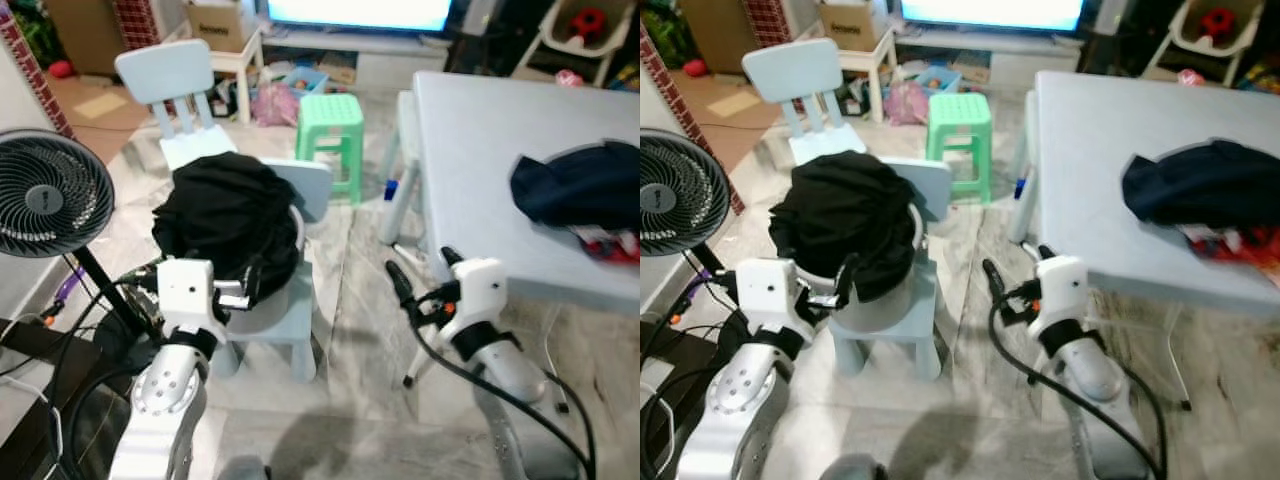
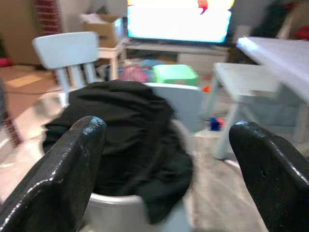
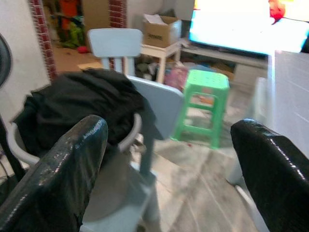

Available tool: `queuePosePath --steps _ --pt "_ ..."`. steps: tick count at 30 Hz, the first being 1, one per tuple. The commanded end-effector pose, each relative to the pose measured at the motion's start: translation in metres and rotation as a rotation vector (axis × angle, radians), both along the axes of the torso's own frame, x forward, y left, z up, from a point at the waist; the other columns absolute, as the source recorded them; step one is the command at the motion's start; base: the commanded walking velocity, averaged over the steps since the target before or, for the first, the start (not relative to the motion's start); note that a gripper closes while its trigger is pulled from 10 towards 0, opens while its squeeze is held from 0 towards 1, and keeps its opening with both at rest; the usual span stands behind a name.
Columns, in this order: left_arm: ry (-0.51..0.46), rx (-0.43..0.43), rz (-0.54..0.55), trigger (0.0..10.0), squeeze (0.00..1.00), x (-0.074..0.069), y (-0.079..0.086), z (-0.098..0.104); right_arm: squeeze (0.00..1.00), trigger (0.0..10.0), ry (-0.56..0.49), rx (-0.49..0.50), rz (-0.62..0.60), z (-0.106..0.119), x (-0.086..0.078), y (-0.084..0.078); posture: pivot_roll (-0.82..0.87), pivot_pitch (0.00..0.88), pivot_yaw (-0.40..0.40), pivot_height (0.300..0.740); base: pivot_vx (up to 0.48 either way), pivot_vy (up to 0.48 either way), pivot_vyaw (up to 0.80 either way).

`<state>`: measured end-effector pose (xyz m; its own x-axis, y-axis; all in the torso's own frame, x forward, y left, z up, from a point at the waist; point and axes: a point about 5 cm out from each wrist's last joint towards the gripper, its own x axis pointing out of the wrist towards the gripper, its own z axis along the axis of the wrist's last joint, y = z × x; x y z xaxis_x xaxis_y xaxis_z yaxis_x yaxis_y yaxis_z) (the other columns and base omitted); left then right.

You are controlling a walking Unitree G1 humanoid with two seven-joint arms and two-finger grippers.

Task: Hang hanger

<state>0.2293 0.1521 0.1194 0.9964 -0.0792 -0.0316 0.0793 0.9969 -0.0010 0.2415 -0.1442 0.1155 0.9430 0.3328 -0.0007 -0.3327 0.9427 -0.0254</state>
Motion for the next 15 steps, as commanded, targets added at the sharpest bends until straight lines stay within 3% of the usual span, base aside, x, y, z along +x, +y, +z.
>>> queuePosePath --steps 1,8,15 --pt "-0.012 -0.002 -0.017 10.0 0.0 0.002 -0.0064 0.0025 0.0 10.0 0.002 -0.022 -0.026 -0.0001 -0.0009 -0.0095 0.04 0.031 -0.066 0.74 0.428 0.0 0.0" --pt "-0.011 -0.001 -0.012 10.0 0.0 0.002 -0.006 0.0019 0.0 10.0 -0.004 -0.029 -0.016 0.0001 -0.0009 -0.008 0.04 0.027 -0.067 0.74 0.428 0.0 0.0" --pt "-0.012 -0.002 -0.014 10.0 0.0 0.0031 -0.0065 0.0016 0.0 10.0 -0.005 -0.03 -0.014 0.0 -0.0006 -0.0078 0.04 0.022 -0.064 0.74 0.43 0.0 0.68"
